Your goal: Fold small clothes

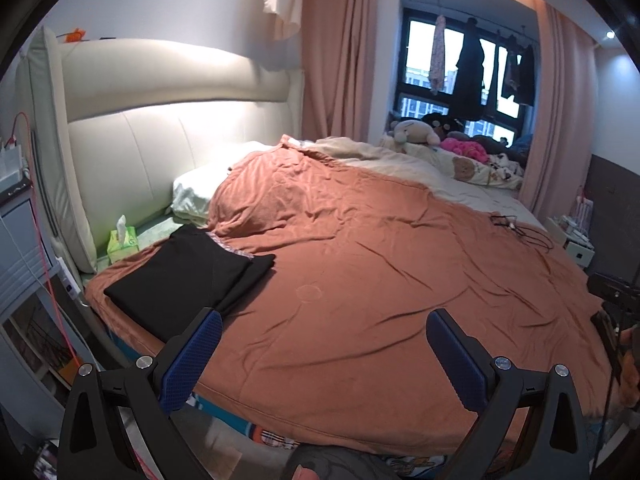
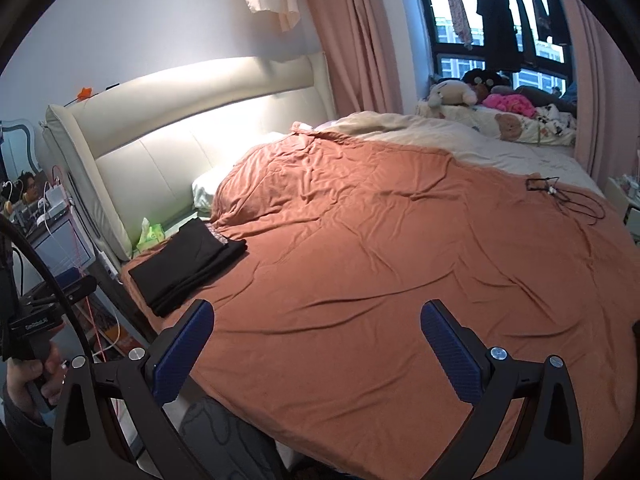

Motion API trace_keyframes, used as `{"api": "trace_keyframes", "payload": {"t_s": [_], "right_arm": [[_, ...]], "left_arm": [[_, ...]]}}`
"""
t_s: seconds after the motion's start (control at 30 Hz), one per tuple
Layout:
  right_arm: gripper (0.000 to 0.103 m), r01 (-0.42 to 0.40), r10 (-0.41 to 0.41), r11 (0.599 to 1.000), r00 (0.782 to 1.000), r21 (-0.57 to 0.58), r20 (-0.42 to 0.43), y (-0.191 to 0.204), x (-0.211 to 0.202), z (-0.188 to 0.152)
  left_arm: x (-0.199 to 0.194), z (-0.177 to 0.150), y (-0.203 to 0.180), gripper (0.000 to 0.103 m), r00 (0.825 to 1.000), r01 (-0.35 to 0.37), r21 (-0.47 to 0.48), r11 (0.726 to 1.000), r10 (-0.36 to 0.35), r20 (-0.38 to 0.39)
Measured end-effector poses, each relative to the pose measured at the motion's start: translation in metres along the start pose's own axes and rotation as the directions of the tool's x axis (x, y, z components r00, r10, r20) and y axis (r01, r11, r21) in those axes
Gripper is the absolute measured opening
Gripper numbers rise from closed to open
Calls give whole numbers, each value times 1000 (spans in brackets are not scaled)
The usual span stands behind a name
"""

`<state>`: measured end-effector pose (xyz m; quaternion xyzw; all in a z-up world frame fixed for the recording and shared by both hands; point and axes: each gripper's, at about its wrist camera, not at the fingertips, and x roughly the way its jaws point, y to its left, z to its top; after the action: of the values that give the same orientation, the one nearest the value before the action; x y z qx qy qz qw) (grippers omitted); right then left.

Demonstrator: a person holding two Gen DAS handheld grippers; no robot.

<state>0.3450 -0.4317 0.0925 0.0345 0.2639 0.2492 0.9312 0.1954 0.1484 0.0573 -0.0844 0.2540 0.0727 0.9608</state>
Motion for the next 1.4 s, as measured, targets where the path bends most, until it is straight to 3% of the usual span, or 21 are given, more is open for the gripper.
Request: {"api": "trace_keyframes", "payload": {"t_s": [0.17,0.73,0.9,1.4], "right_arm": [[103,19,-19,1000,1000,11,22,-2,-23,-26],[103,163,-166,986,982,46,84,11,-85,-95],[103,221,-224,974,969,42,106,23,-92,-115],[103,226,-233,971,966,77,113,30,-88,-137]], "left_arm": [[-18,-17,-19,103,998,26,5,1000,-26,55],[-69,-72,-74,103,988,83,79,993,-92,121],[-80,-88,-86,103,988,71,111,991,-85,131],[-78,-120,-106,103,987,117,136,984,-131,96]]}}
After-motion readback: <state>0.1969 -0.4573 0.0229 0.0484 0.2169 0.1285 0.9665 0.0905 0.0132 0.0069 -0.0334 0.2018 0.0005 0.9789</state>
